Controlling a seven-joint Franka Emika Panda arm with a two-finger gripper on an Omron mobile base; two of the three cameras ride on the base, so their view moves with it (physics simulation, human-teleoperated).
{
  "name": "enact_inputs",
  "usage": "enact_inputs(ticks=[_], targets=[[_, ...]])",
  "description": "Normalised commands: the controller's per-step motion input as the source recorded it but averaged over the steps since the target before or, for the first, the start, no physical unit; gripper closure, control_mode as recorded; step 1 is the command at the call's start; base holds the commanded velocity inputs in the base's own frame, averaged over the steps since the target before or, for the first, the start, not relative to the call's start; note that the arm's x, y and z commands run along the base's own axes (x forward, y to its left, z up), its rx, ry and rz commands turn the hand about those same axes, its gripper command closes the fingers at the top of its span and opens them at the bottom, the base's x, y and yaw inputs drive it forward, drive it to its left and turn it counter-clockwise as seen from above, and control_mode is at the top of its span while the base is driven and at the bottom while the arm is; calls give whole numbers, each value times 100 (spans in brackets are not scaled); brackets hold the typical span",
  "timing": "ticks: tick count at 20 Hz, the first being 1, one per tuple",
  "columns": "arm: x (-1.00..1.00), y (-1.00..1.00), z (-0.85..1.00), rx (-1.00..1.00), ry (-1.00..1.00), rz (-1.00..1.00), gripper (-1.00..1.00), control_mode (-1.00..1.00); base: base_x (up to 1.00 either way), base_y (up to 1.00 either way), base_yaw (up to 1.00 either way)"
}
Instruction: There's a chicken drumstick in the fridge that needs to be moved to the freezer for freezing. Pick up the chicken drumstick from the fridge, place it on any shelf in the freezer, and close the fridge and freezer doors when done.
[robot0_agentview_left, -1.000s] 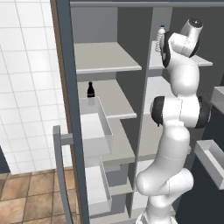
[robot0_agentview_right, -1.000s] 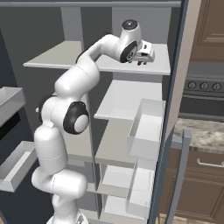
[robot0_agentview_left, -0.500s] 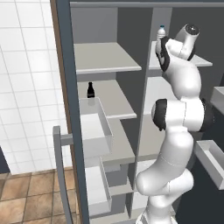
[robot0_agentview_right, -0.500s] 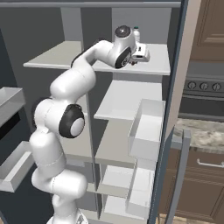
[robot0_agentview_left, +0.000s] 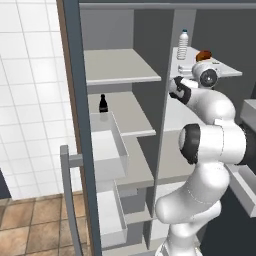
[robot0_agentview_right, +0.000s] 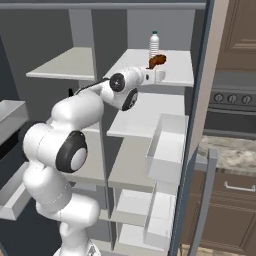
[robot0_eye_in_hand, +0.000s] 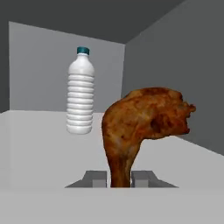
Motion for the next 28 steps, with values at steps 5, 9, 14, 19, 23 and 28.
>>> enact_inputs(ticks=[5,9,14,19,23,28], targets=[[-100,0,25,0,26,-1,100,-100,0,0,0],[-94,-2,84,0,14,-9,100,-100,0,0,0],[-100,0,80,0,27,-11,100,-100,0,0,0],[-100,28,60,2,57,-9,100,-100,0,0,0],[-100,62,15,9,70,-8,100,-100,0,0,0],[-100,53,-16,13,46,-9,100,-100,0,0,0]])
